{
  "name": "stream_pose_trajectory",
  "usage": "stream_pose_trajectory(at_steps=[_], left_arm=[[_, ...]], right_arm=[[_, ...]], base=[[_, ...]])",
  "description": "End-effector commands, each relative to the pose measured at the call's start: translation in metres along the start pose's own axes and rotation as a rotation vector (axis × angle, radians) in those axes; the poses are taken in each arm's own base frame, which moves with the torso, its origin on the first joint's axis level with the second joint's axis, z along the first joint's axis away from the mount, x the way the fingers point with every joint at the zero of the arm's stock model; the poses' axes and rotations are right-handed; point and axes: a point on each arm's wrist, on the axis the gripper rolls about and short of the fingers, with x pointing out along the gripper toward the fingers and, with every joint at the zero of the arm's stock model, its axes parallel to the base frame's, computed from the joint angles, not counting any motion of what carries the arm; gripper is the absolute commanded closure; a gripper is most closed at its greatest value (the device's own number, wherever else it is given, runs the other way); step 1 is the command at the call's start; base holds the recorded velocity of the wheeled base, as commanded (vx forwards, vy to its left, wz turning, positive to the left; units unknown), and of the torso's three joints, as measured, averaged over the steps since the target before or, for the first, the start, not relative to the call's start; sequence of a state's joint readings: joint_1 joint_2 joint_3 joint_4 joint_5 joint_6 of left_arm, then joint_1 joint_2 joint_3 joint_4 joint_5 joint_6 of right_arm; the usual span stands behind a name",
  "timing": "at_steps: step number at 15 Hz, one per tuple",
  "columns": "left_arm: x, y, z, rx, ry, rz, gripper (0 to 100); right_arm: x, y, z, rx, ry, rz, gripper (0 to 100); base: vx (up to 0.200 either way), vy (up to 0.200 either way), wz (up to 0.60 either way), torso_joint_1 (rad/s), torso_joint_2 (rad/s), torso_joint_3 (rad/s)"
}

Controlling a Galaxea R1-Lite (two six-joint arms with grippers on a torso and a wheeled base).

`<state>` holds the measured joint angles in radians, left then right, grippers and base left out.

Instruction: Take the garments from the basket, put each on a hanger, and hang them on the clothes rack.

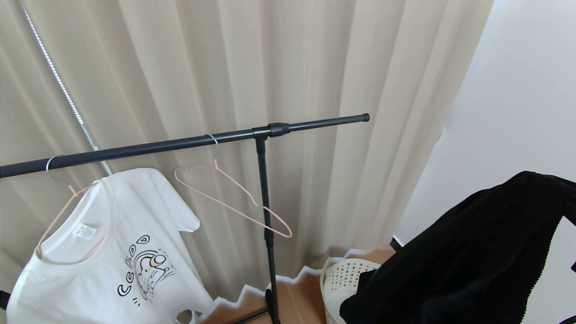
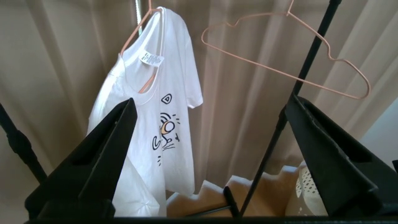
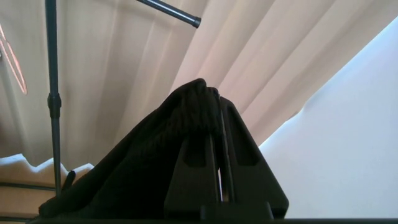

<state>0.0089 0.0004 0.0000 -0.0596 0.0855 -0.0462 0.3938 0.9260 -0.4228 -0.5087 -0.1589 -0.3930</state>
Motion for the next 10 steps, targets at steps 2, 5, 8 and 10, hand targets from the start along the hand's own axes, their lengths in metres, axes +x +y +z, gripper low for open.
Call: stream_pose_trajectory(at_steps=[2, 5, 8, 10], left_arm=[[0.0001, 0.0, 0.0, 0.0, 0.001, 0.001, 0], [0.0, 0.0, 0.0, 0.0, -0.001, 0.001, 0], [0.0001, 0.0, 0.0, 0.0, 0.001, 0.001, 0], [0.0001, 0.0, 0.0, 0.0, 0.001, 0.002, 0]], right_arm=[[0.0019, -0.0023, -0.002, 0.0, 0.016, -0.013, 100], [0.001, -0.0006, -0.0039, -0.002, 0.004, 0.033, 100], [0.001, -0.0007, -0.0037, -0.006, 0.002, 0.032, 100], [0.001, -0.0006, -0.0037, -0.005, 0.001, 0.035, 100]], base=[[0.0, 0.0, 0.0, 0.0, 0.0, 0.0], [0.0, 0.0, 0.0, 0.141, -0.29, -0.154], [0.0, 0.0, 0.0, 0.146, -0.32, -0.165], [0.0, 0.0, 0.0, 0.016, -0.04, -0.009]])
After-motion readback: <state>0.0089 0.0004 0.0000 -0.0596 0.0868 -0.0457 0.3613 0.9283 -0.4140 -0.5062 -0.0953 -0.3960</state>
